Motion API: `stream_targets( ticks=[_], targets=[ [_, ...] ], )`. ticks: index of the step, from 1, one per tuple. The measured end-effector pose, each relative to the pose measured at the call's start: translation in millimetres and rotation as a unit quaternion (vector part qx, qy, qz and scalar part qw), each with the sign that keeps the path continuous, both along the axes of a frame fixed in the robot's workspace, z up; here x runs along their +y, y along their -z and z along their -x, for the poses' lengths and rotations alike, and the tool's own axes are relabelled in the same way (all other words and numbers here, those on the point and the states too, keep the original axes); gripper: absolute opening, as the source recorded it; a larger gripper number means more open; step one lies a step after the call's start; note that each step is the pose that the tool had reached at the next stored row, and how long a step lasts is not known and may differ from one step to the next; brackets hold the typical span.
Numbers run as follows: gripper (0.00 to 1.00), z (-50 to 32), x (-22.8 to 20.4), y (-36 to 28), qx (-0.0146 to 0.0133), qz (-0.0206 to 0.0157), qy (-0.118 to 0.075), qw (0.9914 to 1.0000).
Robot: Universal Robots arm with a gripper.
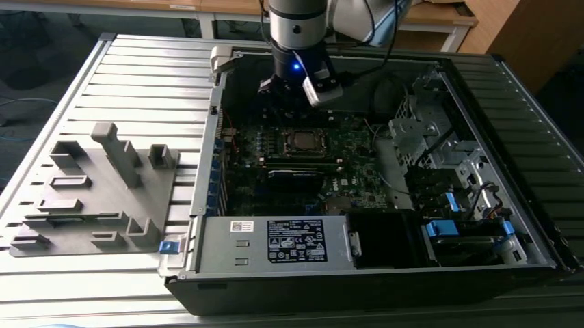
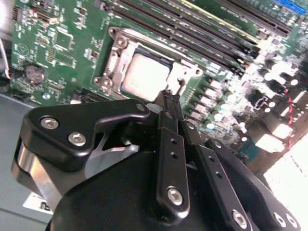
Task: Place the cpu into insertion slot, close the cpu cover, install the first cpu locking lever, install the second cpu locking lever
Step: 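Install the first cpu locking lever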
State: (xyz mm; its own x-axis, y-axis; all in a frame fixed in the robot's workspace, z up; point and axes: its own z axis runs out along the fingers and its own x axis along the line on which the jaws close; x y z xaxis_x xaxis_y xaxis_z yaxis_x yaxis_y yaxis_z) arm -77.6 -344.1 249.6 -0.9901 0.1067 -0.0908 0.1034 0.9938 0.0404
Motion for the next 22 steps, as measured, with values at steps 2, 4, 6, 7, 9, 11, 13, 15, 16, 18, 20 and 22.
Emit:
stream_targets(
  ticks=[2,4,6,7,9,11,13,15,16,18,20,22],
  targets=[
    [0.11,4.9,0.0,0.0,-0.003,0.0,0.0,1.0],
    [0.11,7.8,0.0,0.0,-0.005,0.0,0.0,0.99999],
    [0.11,8.2,0.0,0.0,-0.0055,0.0,0.0,0.99999],
    [0.11,8.2,0.0,0.0,-0.0055,0.0,0.0,0.99998],
    [0.11,8.3,-0.1,-1.8,-0.0055,0.0001,0.0,0.99999],
    [0.11,8.2,0.0,-5.8,-0.0055,-0.0001,0.0,0.99998],
    [0.11,8.3,0.0,-11.0,-0.0055,-0.0003,0.0,0.99998],
    [0.11,8.3,0.0,-14.7,-0.0055,-0.0004,0.0,0.99998],
    [0.11,8.3,0.0,-14.7,-0.0056,-0.0005,0.0,0.99998],
    [0.11,8.2,0.0,-14.7,-0.0056,-0.0005,0.0,0.99998],
    [0.11,8.3,0.0,-14.8,-0.0055,-0.0004,0.0,0.99998],
    [0.11,8.5,0.0,-14.9,-0.0055,-0.0004,0.0,0.99998]
  ],
)
